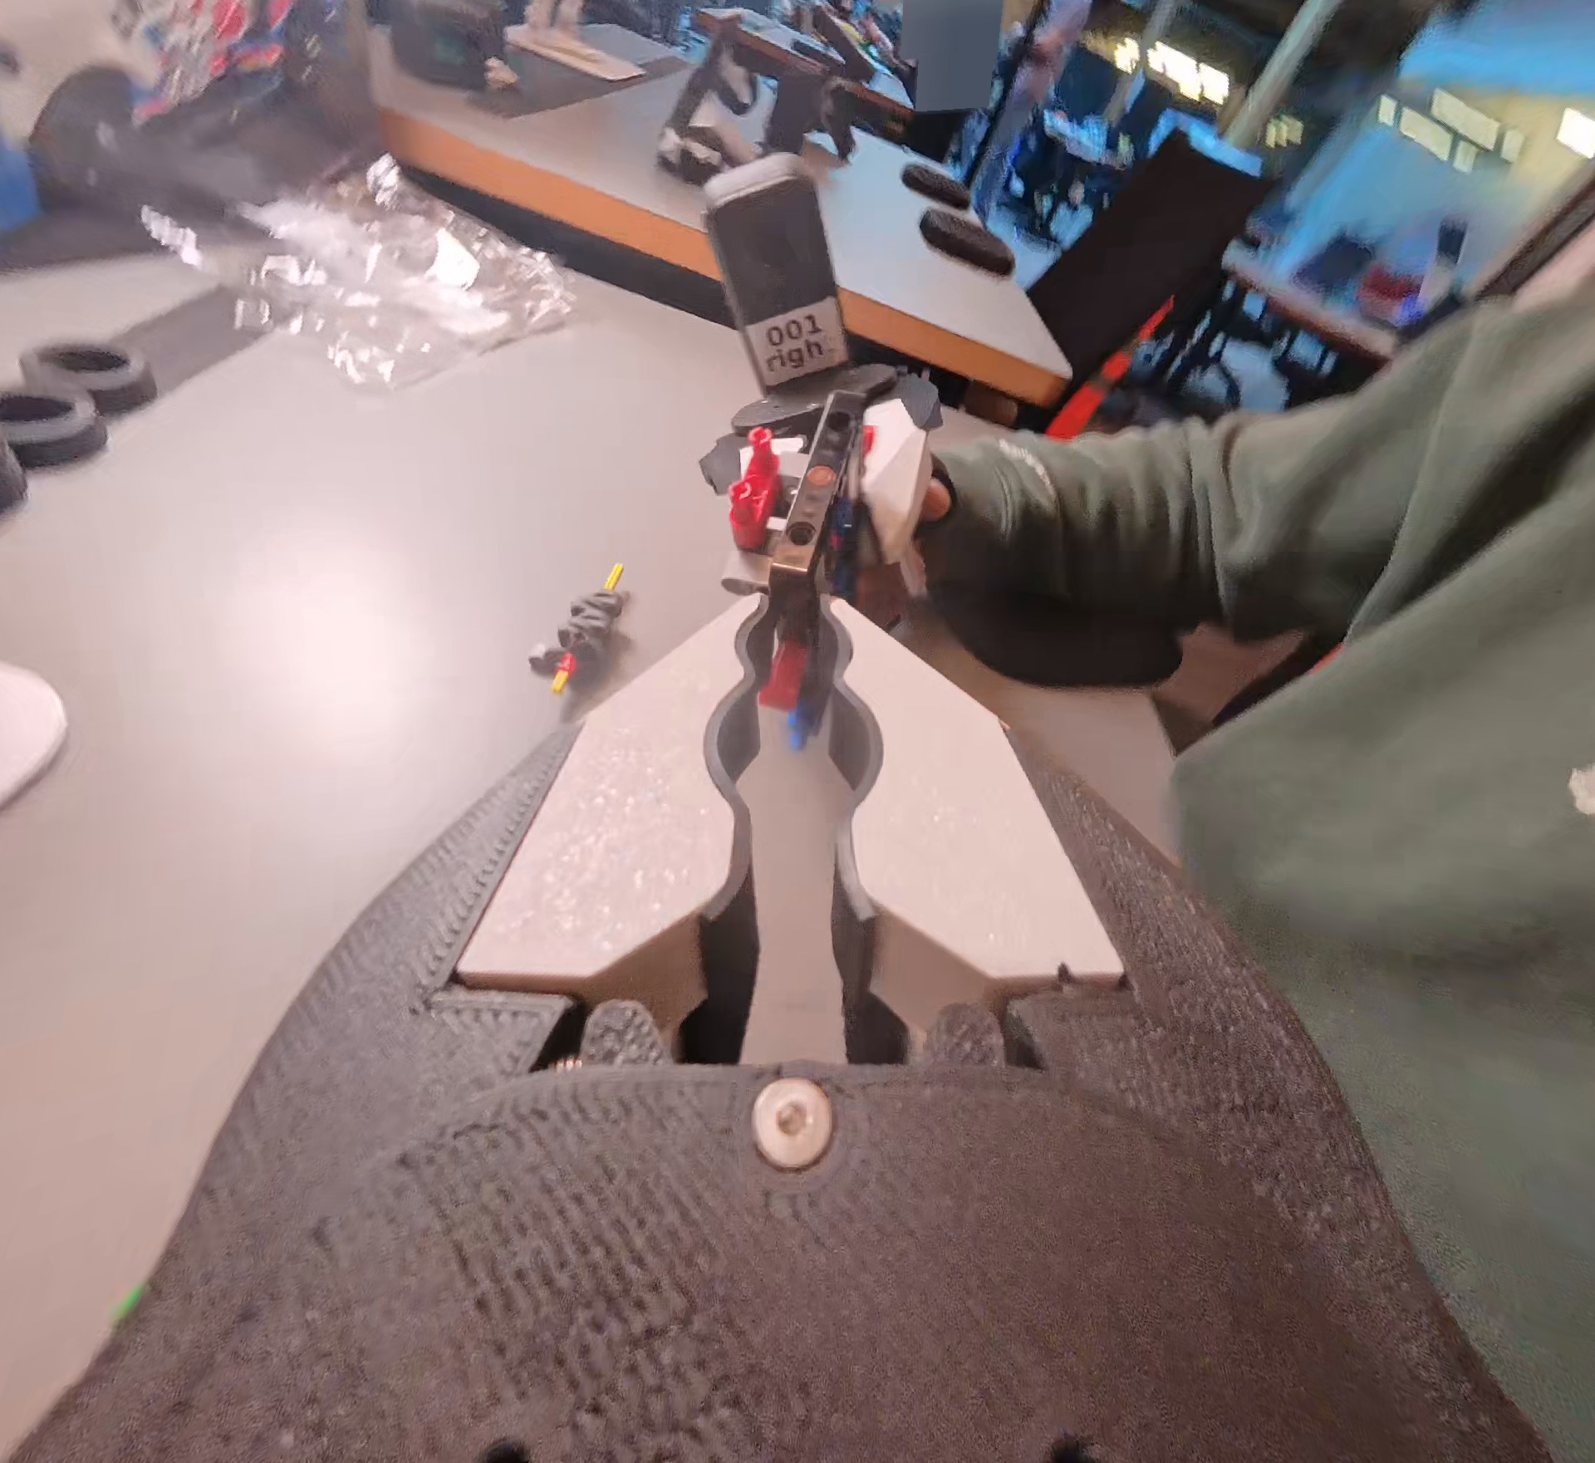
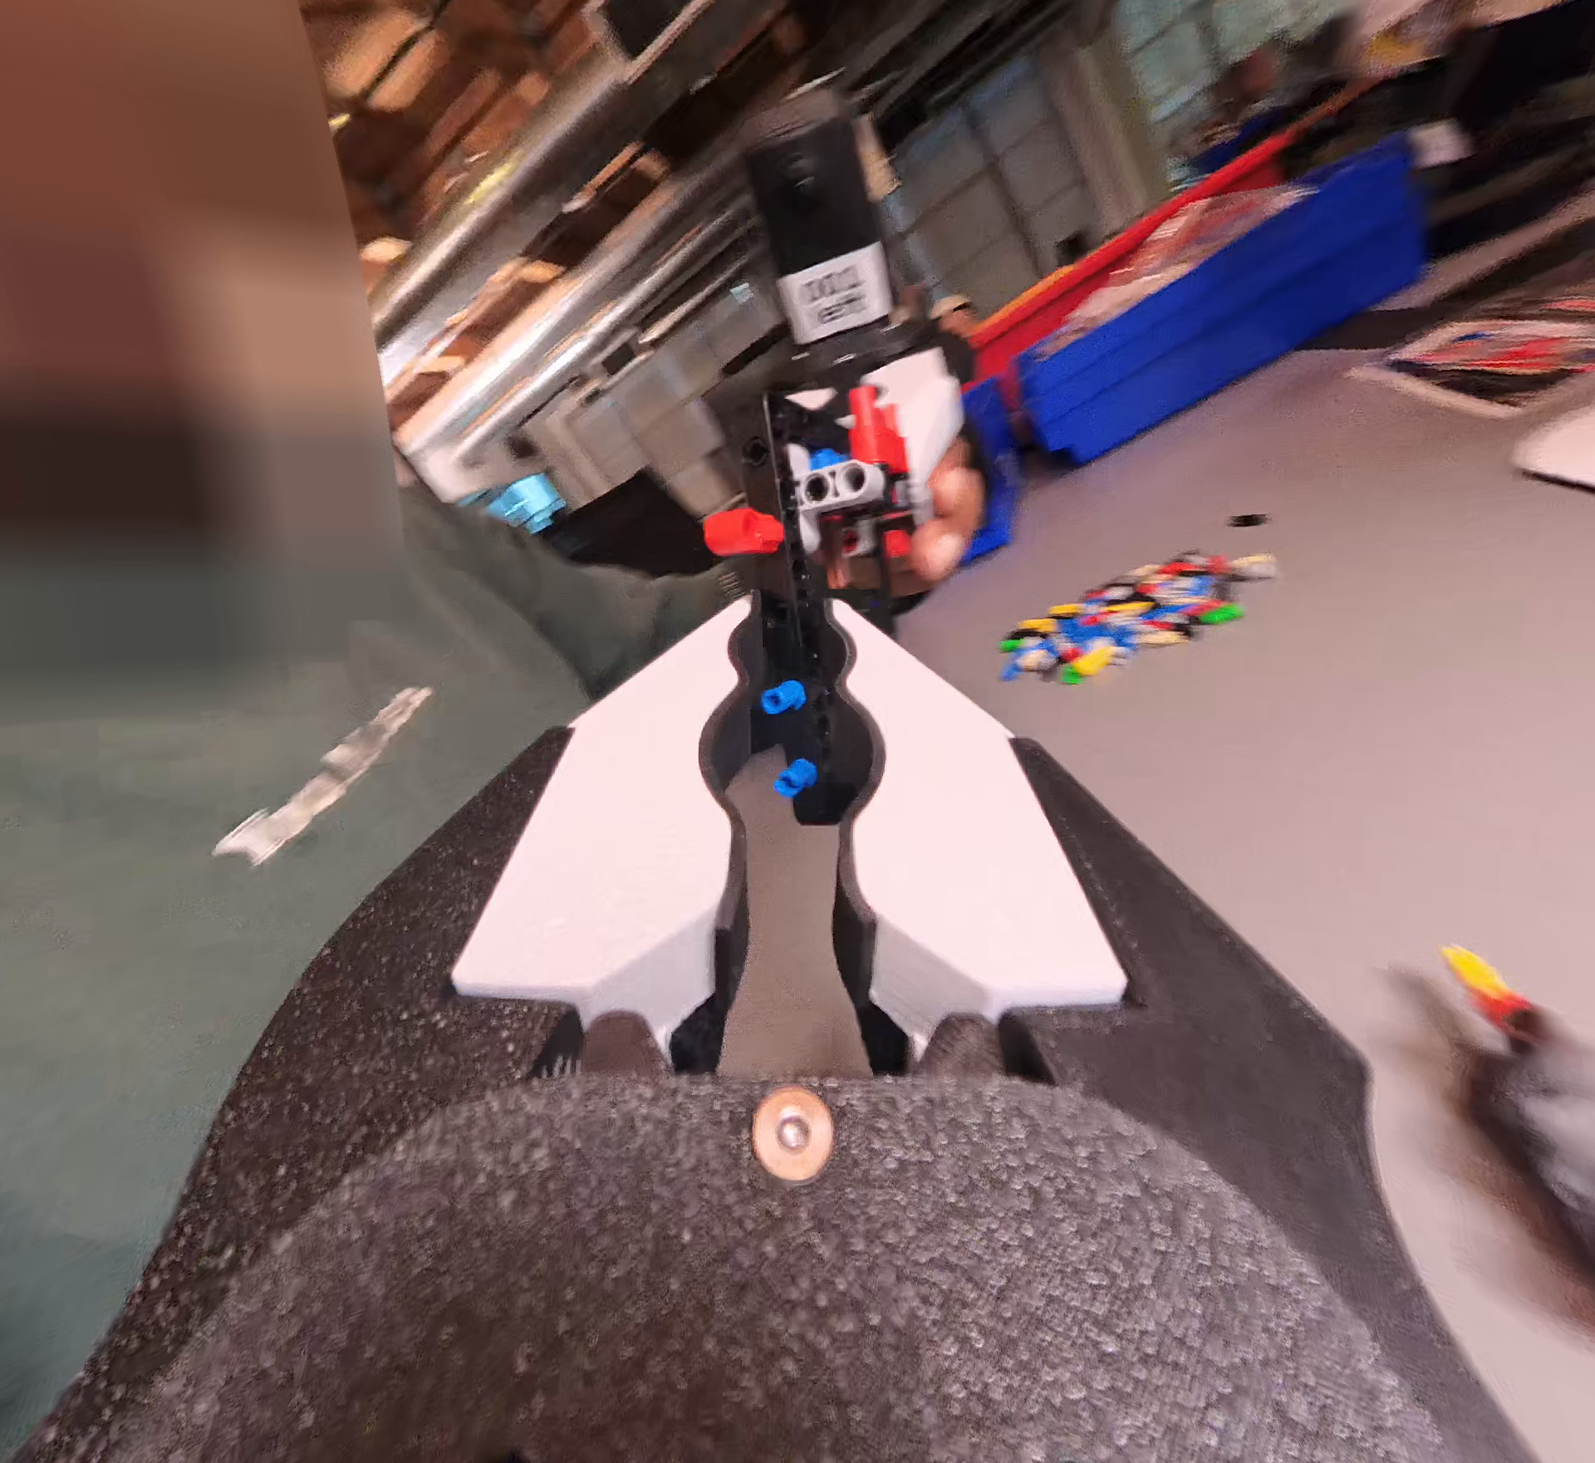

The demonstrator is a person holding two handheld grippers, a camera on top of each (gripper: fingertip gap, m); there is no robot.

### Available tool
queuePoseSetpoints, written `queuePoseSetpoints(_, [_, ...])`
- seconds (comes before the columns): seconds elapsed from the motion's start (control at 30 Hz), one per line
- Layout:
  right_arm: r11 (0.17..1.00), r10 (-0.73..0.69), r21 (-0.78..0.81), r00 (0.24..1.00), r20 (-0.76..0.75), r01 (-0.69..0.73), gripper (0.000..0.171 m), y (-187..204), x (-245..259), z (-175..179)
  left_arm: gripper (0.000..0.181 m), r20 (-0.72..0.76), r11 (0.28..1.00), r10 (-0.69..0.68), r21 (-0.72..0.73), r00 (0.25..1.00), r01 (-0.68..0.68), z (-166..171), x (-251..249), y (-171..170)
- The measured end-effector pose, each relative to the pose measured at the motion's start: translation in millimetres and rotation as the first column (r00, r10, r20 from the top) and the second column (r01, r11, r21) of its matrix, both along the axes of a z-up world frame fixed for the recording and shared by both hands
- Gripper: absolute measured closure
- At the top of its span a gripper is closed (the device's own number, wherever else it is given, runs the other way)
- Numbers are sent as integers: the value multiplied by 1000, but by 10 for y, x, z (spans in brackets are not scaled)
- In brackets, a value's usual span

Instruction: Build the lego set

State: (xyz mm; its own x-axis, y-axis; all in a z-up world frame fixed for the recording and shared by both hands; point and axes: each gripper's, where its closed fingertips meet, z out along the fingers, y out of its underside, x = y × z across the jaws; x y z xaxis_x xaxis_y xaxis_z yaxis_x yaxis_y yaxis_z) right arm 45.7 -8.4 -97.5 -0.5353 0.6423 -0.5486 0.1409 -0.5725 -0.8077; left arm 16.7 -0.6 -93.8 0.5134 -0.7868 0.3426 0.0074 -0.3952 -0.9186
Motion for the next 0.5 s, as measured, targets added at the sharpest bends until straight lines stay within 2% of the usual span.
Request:
queuePoseSetpoints(0.1, [979,-204,32,971,126,202,162,361,-126,-190,175,108,985,99,-153,989,-81,-125,-67,165])
queuePoseSetpoints(0.2, [886,-433,271,881,190,376,145,650,-177,-400,175,154,958,178,-254,972,-135,-282,-148,283])
queuePoseSetpoints(0.27, [750,-574,493,805,152,441,136,796,-151,-423,175,180,942,217,-297,959,-157,-339,-213,335])
queuePoseSetpoints(0.33, [489,-696,731,718,-1,476,139,891,-117,-318,175,198,924,262,-335,945,-186,-372,-290,382])
queuePoseSetpoints(0.37, [350,-714,813,694,-90,466,141,875,-118,-242,175,204,915,287,-348,936,-204,-384,-333,409])
queuePoseSetpoints(0.4, [253,-709,855,688,-156,454,145,815,-139,-175,175,213,906,308,-362,927,-218,-392,-369,432])
queuePoseSetpoints(0.43, [220,-688,867,701,-186,446,150,711,-188,-133,175,220,899,323,-375,921,-225,-405,-391,448])
queuePoseSetpoints(0.5, [273,-683,868,719,-128,414,156,569,-327,-190,175,225,888,344,-393,912,-238,-438,-405,470])
